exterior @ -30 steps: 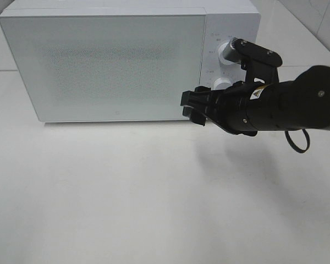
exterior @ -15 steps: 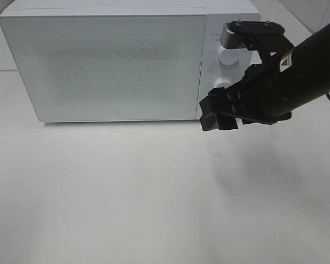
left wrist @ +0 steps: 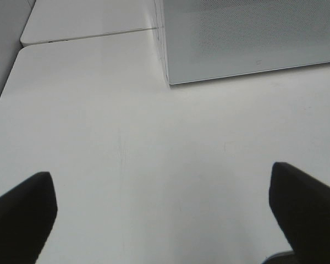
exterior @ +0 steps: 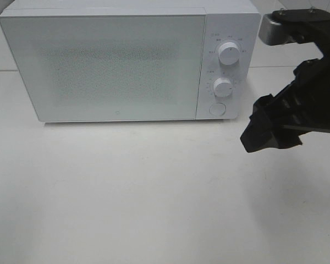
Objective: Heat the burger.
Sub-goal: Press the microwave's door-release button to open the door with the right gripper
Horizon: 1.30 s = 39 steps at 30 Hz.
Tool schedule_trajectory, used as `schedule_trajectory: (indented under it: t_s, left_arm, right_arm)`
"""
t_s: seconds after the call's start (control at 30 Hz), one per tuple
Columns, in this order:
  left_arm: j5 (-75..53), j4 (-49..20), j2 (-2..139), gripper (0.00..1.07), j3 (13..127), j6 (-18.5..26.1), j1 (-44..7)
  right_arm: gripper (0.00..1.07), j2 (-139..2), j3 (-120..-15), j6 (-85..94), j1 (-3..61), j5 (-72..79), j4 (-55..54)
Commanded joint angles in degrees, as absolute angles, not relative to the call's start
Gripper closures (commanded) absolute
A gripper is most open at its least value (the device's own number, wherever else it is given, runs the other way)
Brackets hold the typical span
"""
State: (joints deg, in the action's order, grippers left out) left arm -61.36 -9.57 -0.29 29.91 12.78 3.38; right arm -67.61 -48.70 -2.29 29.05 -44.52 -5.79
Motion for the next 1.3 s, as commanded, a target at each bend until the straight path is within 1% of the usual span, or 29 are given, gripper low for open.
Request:
schedule_trajectory:
  t_s: [0.03,0.2,0.27,0.47,0.53,0.57,0.63,0.67,0.7,0.83,0.87,0.9,0.93,0.97,1.0,1.03,1.07,1.3]
  left_arm:
    - [-61.5,-9.9,-1.2,0.09,29.7,12.5,3.5]
    - [-61.5,-9.9,-1.2,0.09,29.7,12.5,3.5]
    - [-61.5,-9.9,-1.2,0.09,29.7,12.5,3.5]
    - [-61.5,-9.9,-1.2,0.09,29.7,12.5,3.5]
    - [-61.5,-9.9,-1.2,0.09,29.7,12.5,3.5]
    - [-61.5,-9.9,-1.2,0.09,29.7,12.5,3.5]
    - [-61.5,-9.9,-1.2,0.09,29.7,12.5,3.5]
    - [-61.5,-9.9,-1.2,0.09,29.7,12.5,3.5]
    - [-61.5,-9.9,-1.2,0.09,29.7,12.5,3.5]
    - [-61.5,-9.9,-1.2,0.09,29.7,12.5,3.5]
    - [-61.5,-9.9,-1.2,0.09,29.7,12.5,3.5]
    - [-61.5,-9.9,-1.2,0.09,29.7,12.5,3.5]
    - [-61.5,-9.9,-1.2,0.09,29.7,12.5,3.5]
    - [-61.5,-9.9,-1.2,0.09,29.7,12.5,3.5]
    - [-61.5,-9.9,-1.2,0.09,29.7,12.5,3.5]
    - [-61.5,-9.9,-1.2,0.09,29.7,12.5,3.5]
    - [-61.5,-9.9,-1.2,0.09,29.7,12.5,3.5]
    - [-61.5,-9.9,-1.2,0.09,29.7,12.5,3.5]
  right_arm:
    - [0.32,-65.1,-49.0,-1.1,28.8,-47.8,-5.2]
    - [0.32,-61.4,-48.7,-1.0,28.8,-51.4,-4.9]
    - [0.32,-57.4,-48.7,0.0,28.8,-55.6,-4.9]
    - [0.32,-52.4,-48.6,0.0,28.8,-58.6,-4.7]
    - [0.32,-44.9,-46.5,0.0,28.7,-58.4,-2.7]
    - [0.32,-44.9,-46.5,0.0,28.7,-58.4,-2.7]
    - [0.32,-39.0,-43.9,-1.0,28.7,-58.4,0.0]
    - [0.32,-39.0,-43.9,-1.0,28.7,-58.4,0.0]
    - [0.32,-35.1,-42.5,-3.1,28.7,-58.6,0.9]
    - [0.31,-30.1,-41.3,-6.2,28.5,-58.7,0.9]
    - [0.31,-28.5,-40.9,-6.8,27.9,-58.7,0.6]
    - [0.31,-25.8,-40.0,-7.1,26.0,-58.8,0.8]
    - [0.31,-25.8,-40.0,-7.1,26.0,-58.8,0.8]
    - [0.31,-24.4,-39.5,-6.9,24.6,-58.8,1.0]
    - [0.31,-21.4,-38.5,-5.6,21.7,-59.3,1.0]
    - [0.31,-21.4,-38.5,-5.6,21.7,-59.3,1.0]
    - [0.31,-18.8,-37.6,-4.6,19.6,-60.3,1.0]
    - [0.31,-9.5,-33.7,-4.4,14.7,-60.8,1.1]
